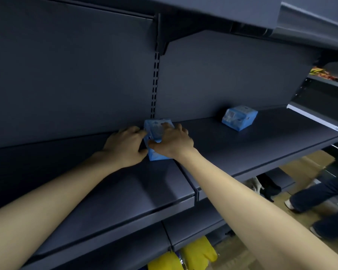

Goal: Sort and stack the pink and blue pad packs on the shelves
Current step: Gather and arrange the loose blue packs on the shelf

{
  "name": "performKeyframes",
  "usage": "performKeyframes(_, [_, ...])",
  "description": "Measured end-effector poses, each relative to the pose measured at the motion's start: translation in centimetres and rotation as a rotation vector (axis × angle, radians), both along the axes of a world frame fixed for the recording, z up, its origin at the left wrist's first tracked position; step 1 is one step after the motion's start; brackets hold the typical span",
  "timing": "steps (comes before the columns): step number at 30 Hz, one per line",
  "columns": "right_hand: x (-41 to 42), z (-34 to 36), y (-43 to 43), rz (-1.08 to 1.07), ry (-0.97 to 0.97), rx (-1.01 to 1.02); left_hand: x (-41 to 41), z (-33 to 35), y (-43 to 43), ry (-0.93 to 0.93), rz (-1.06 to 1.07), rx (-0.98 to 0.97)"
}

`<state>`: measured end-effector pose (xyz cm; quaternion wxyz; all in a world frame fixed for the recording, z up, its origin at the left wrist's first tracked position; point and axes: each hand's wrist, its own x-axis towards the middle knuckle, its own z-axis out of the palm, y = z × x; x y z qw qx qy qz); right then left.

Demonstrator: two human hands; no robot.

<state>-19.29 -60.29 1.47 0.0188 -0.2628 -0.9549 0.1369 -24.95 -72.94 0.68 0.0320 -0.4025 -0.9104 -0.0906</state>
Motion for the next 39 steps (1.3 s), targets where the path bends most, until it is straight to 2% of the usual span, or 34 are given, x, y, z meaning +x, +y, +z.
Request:
performKeyframes(18, [-1.4, -1.5, 0.2, 0.013, -0.086, 0.075, 1.8, -0.1, -1.9, -0.051, 0.129, -0.005])
performKeyframes(22, [-1.5, -1.5, 0.3, 0.017, -0.082, 0.075, 3.4, 0.9, -2.9, -0.05, 0.113, 0.072])
performKeyframes(29, [-1.9, -1.6, -0.1, 0.006, -0.048, 0.07, 4.7, 2.0, -3.0, -0.018, 0.075, 0.068])
performKeyframes(33, [-1.8, -1.8, 0.4, 0.013, 0.025, -0.034, 4.1, 1.7, -2.7, -0.034, 0.096, 0.053])
performKeyframes(39, [-1.4, -1.4, 1.7, 0.042, 0.273, -0.215, 3.6, 1.2, -2.4, -0.039, 0.11, 0.032])
